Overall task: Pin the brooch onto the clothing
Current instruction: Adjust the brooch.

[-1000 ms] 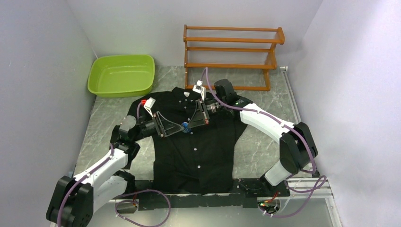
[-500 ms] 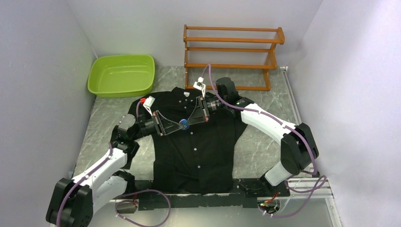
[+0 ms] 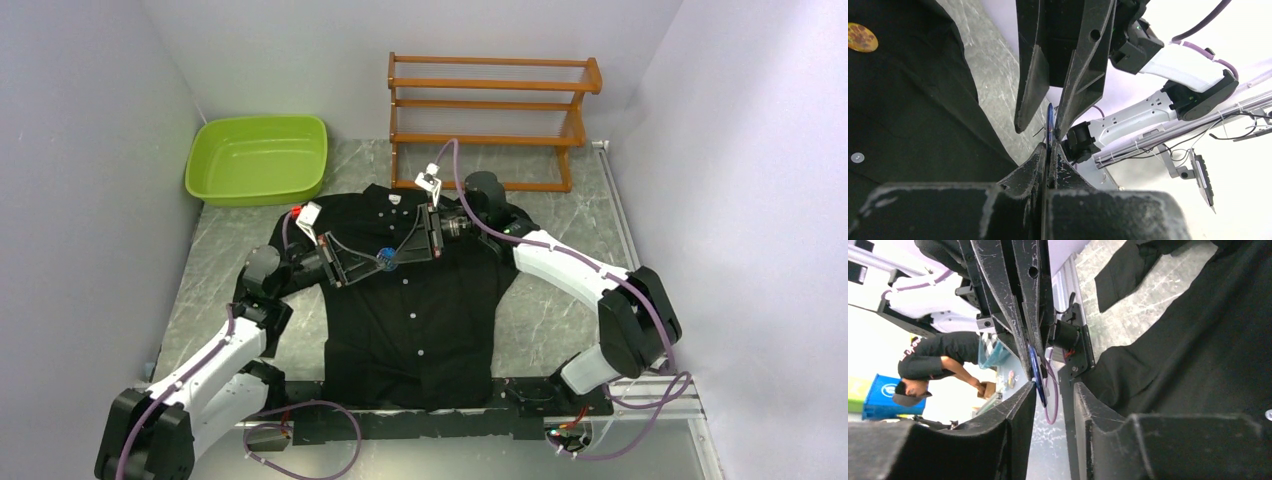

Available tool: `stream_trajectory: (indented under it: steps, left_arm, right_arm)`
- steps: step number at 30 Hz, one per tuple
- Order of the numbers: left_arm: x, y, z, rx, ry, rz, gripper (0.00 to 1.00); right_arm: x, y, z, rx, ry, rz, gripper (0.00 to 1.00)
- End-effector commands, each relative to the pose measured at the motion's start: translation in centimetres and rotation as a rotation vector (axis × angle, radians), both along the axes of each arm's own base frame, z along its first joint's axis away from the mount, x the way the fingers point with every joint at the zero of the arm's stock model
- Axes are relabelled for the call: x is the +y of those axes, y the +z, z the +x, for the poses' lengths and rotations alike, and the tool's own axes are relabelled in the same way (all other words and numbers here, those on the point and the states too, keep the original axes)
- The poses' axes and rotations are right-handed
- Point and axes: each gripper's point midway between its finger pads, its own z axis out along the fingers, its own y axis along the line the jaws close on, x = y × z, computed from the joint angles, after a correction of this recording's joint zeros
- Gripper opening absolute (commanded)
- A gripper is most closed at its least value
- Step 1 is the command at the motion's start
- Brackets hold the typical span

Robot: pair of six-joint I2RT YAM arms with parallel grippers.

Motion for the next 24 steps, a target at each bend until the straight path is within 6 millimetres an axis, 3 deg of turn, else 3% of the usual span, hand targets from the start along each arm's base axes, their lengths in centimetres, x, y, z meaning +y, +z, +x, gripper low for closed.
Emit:
stream_trajectory:
  steps: [1,6,8,11,12,15,19,24]
  left_arm:
    - [0.16,2.01,0.00,-0.078,0.020,-0.029,0.03]
    - [0.06,1.87,0.06,-0.072,0.014,-0.023,0.03]
    - [0.03,1.74,0.06,-0.069,0.011,-0.022,0.03]
    - [0.06,1.71,0.15,-0.068,0.015,-0.022,0.03]
    - [0.05,1.72,0.17,-0.069,0.016,-0.021,0.02]
    - [0.04,1.66,0.21,-0.068,0.015,-0.016,0.03]
    - [-0.02,1.76,0.28,-0.073,0.013,-0.021,0.02]
    - [-0.11,2.12,0.23,-0.084,0.002,-0.032,0.03]
  right_arm:
    - [0.44,4.01,0.13,-0.081,-0.042,0.138,0.29]
    - [0.51,4.55,0.20,-0.090,-0.049,0.150,0.17]
    - [0.41,4.53,0.54,-0.103,-0.077,0.135,0.19]
    - [0.15,4.58,0.99,-0.136,-0.117,0.109,0.35]
    - [0.09,4.68,1.00,-0.143,-0.119,0.108,0.36]
    - [0.03,4.84,0.88,-0.147,-0.116,0.111,0.19]
    - [0.28,4.98,0.28,-0.125,-0.063,0.133,0.15]
    - [0.46,4.36,0.36,-0.111,-0.058,0.122,0.30]
